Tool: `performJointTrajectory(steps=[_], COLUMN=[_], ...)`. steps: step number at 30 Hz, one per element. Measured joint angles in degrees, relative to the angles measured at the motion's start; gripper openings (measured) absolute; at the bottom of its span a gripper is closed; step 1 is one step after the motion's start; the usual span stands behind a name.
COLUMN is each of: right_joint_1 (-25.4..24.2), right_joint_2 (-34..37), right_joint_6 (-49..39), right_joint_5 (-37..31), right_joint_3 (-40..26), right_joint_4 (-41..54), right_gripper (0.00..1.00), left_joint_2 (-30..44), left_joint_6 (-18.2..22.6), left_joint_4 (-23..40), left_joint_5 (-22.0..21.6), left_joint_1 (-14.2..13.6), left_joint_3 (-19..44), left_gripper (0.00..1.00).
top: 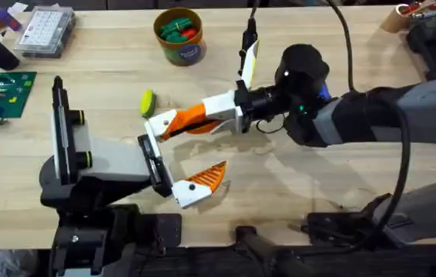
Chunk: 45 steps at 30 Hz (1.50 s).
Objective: Pick up the gripper from the table and insert it into the empty holder that is missing its gripper. Then pick up a screw, insert it into the mounting hole, and use the screwdriver to tighten it. Finally, clean up the table by picking up the vegetable and placing it into the bucket.
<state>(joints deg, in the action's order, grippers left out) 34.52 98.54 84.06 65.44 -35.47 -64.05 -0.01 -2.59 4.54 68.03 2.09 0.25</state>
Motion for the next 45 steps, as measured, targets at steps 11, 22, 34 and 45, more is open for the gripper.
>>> performJointTrajectory(steps=[11,22,34,45], right_joint_1=[1.10,1.17,1.10,1.09], right_joint_2=[0.11,0.13,0.11,0.12], right_joint_6=[-1.43,-2.45,-3.57,-4.42], right_joint_5=[-0.68,-0.27,0.79,0.84], right_joint_3=[-1.54,-2.11,-2.72,-2.73], right_joint_4=[2.64,3.32,3.76,3.76], right_gripper=[0.018,0.018,0.018,0.018], left_joint_2=[-0.01,0.01,0.01,0.02], left_joint_6=[0.36,0.39,0.61,0.63], left_joint_4=[-0.16,-0.21,-0.65,-0.66], left_joint_5=[-0.95,-1.31,-1.40,-1.40], left_joint_1=[0.11,0.11,0.11,0.11], left_joint_3=[0.00,0.00,0.00,0.00], left_gripper=[0.987,0.986,0.986,0.986])
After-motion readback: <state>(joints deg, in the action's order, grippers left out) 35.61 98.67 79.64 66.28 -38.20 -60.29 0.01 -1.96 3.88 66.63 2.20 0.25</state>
